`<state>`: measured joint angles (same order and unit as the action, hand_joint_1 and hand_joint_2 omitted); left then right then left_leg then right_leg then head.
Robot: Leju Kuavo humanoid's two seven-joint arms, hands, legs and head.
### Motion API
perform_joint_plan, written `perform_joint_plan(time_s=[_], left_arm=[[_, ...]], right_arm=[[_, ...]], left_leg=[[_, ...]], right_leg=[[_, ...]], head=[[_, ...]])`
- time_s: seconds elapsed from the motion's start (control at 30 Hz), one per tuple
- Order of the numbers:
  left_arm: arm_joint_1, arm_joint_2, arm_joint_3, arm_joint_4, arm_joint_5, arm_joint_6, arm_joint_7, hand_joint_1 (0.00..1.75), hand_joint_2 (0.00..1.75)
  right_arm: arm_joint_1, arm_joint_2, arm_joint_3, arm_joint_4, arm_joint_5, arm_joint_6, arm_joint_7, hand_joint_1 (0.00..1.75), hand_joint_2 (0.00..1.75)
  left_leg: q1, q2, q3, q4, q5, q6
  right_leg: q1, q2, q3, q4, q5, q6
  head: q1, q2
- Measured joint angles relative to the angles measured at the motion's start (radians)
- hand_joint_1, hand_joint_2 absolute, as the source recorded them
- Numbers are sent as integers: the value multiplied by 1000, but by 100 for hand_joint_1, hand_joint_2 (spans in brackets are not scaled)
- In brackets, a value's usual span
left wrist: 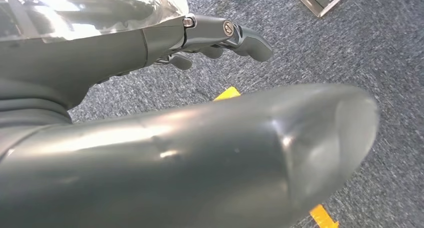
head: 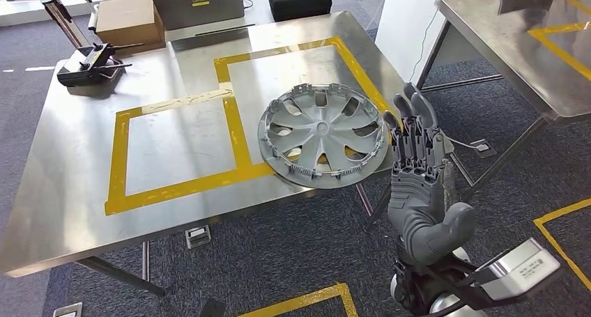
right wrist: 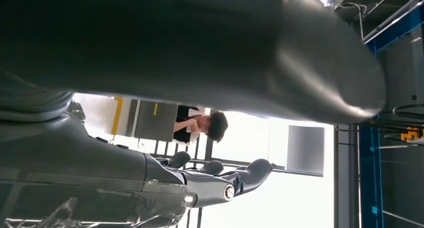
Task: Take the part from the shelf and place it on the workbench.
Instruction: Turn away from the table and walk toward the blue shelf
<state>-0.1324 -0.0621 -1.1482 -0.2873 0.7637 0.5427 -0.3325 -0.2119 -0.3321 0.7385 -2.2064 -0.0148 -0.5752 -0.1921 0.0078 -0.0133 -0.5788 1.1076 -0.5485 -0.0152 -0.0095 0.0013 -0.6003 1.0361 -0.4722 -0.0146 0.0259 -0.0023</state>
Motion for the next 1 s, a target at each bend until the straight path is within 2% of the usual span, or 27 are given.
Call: perform_joint_plan(time_s=[0.03, 0.07, 0.13, 0.17, 0.2, 0.23, 0.27, 0.33, 0.37, 0.4, 0.43, 0.5, 0.53, 0.57, 0.67, 0.7, 0.73, 0.77, 0.83, 0.87, 0.9, 0.93, 1.0], left_arm=[[-1, 1, 0, 0, 0, 0, 0, 0, 0], [-1, 1, 0, 0, 0, 0, 1, 0, 0], [1, 2, 0, 0, 0, -1, 3, 0, 0], [1, 2, 0, 0, 0, -1, 3, 0, 0], [1, 2, 0, 0, 0, -1, 3, 0, 0], [1, 2, 0, 0, -1, -1, 3, 0, 0], [0, 2, 0, -1, -1, -1, 3, 0, 0], [1, 2, 0, -1, -1, -1, 4, 0, 0], [2, 2, 0, -2, 0, -1, 5, 0, 0], [2, 3, 0, -2, 0, -1, 6, 0, 0], [2, 3, 0, -2, 0, -1, 7, 0, 0], [2, 3, 0, -2, 0, -1, 7, 0, 0], [1, 3, 0, -2, 0, -1, 8, 0, 0], [1, 3, 0, -3, -1, -1, 8, 0, 0], [3, 3, 0, -4, -1, -1, 8, 0, 0], [4, 4, 0, -4, -1, -1, 8, 0, 0], [4, 4, 0, -5, -1, -1, 8, 0, 0], [4, 4, 0, -5, -1, -1, 8, 0, 0], [4, 5, -1, -5, -1, -1, 8, 0, 0], [4, 5, -1, -5, -1, -1, 8, 0, 0], [4, 5, -1, -5, -1, -1, 8, 0, 0], [4, 6, -1, -6, -1, -1, 8, 0, 0], [3, 6, -1, -6, -1, -1, 8, 0, 0]], right_arm=[[0, 0, 0, 0, -1, 0, -2, 0, 0], [0, 0, 0, 0, -2, 1, -3, 0, 0], [1, 0, 0, 0, -7, 2, -6, 0, 0], [1, 0, 0, 0, -9, 2, -7, 0, 0], [1, 1, 0, 0, -10, 2, -8, 0, 0], [2, 1, 0, 0, -11, 2, -9, 0, 0], [3, 1, 0, 1, -12, 2, -10, 0, 0], [5, 1, 0, 3, -13, 1, -11, 0, 0], [8, 1, 0, 5, -14, 0, -12, 0, 0], [10, 1, 0, 6, -15, 0, -12, 0, 0], [12, 1, 0, 7, -15, -1, -13, 0, 0], [13, 1, -1, 7, -15, -3, -16, 0, 0], [14, 1, -1, 7, -15, -4, -18, 0, 0], [15, 1, -1, 7, -15, -5, -19, 0, 0], [18, 1, -2, 7, -15, -8, -22, 0, 0], [18, 1, -2, 7, -15, -9, -23, 0, 0], [19, 1, -2, 7, -15, -9, -23, 0, 0], [20, 1, -2, 7, -15, -10, -23, 0, 0], [23, 1, -2, 7, -15, -11, -24, 0, 0], [25, 1, -2, 7, -15, -11, -24, 0, 0], [27, 1, -2, 7, -15, -11, -23, 0, 0], [29, 1, -2, 7, -15, -12, -24, 0, 0], [31, 1, -2, 7, -15, -15, -24, 0, 0]], left_leg=[[-3, 0, 26, -50, 14, 5], [-6, -1, 37, -77, 17, 9], [-9, -1, 34, -85, 22, 17], [-8, 0, 32, -89, 28, 22], [-6, 2, 29, -94, 35, 28], [-3, 4, 25, -98, 42, 34], [-2, 6, 21, -100, 47, 38], [-3, 8, 8, -99, 55, 43], [-4, 9, 2, -97, 59, 43], [-5, 10, -5, -94, 63, 43], [-5, 10, -12, -90, 65, 42], [-6, 10, -25, -80, 69, 37], [-7, 10, -30, -76, 72, 32], [-7, 9, -34, -73, 75, 27], [-6, 8, -42, -71, 87, 7], [-5, 7, -46, -64, 76, 1], [-4, 6, -54, -42, 49, -4], [-3, 5, -67, 1, 7, -9], [-1, 6, -96, 125, -80, -15], [-1, 6, -101, 174, -102, -16], [-1, 6, -94, 193, -100, -16], [-1, 6, -70, 178, -81, -15], [-1, 6, 19, 58, -30, -8]], right_leg=[[1, 1, -2, 1, 2, 4], [1, 1, -5, 2, 5, 10], [-1, 2, -9, -1, 13, 24], [-1, 3, -11, 0, 11, 30], [-1, 3, -16, 10, -3, 36], [-2, 4, -26, 37, -29, 41], [-2, 4, -41, 84, -68, 44], [-4, 3, -77, 205, -141, 49], [-4, 3, -84, 245, -157, 50], [-4, 3, -75, 251, -153, 51], [-4, 3, -49, 220, -132, 51], [-4, 3, 36, 87, -84, 48], [-3, 4, 68, 32, -70, 43], [-1, 5, 86, -3, -65, 37], [2, 6, 79, -18, -53, 16], [1, 4, 74, -19, -46, 8], [-1, 2, 67, -22, -38, 0], [-3, 0, 58, -23, -30, -6], [-1, -4, 38, -21, -15, -12], [0, -6, 27, -20, -8, -12], [1, -7, 16, -18, -1, -11], [2, -8, 5, -15, 6, -10], [2, -8, -15, -8, 17, -5]], head=[[0, 0], [0, 0], [0, 0], [0, 0], [2, 0], [4, 0], [6, 0], [9, 0], [9, 0], [9, 0], [10, 0], [10, 0], [9, 0], [9, 0], [9, 0], [8, 0], [6, 0], [4, 0], [-1, 0], [-1, 0], [-2, 0], [-2, 0], [-2, 0]])
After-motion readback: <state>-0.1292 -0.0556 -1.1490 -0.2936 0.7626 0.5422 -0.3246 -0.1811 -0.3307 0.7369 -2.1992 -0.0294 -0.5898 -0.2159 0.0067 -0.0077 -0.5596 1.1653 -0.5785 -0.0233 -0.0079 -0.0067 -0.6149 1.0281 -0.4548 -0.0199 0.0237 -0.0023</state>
